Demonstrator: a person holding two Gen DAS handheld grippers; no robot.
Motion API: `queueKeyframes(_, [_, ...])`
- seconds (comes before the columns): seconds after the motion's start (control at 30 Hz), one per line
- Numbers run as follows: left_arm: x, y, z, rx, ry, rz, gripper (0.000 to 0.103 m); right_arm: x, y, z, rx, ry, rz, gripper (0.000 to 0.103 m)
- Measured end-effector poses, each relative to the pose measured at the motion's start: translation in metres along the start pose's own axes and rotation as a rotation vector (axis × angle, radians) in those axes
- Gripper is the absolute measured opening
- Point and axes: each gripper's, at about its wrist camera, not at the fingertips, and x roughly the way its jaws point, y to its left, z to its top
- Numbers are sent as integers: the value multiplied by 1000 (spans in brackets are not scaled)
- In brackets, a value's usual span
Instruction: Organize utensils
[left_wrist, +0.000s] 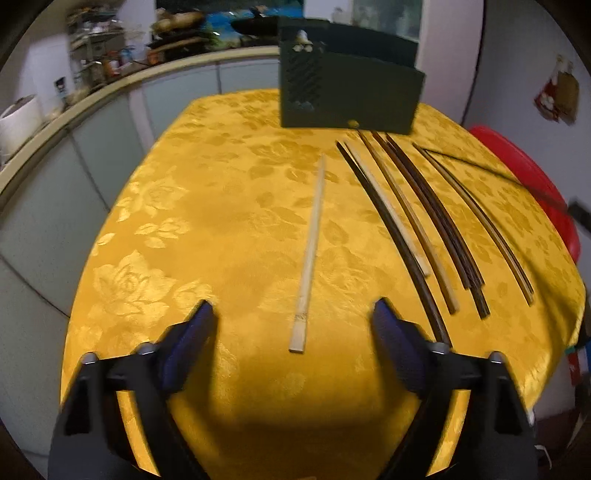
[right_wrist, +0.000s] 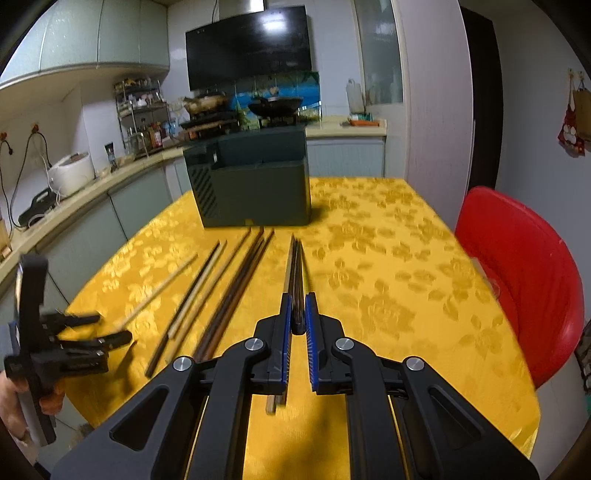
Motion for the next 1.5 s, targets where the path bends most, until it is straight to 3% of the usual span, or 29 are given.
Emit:
queueKeyframes(0.4, [4, 3, -2, -21, 9, 26, 86, 31, 8, -26, -16, 87, -30, 7])
queueKeyframes(1.5, [3, 1, -6, -11, -19, 40, 86, 26, 8, -23, -9, 76, -5, 7])
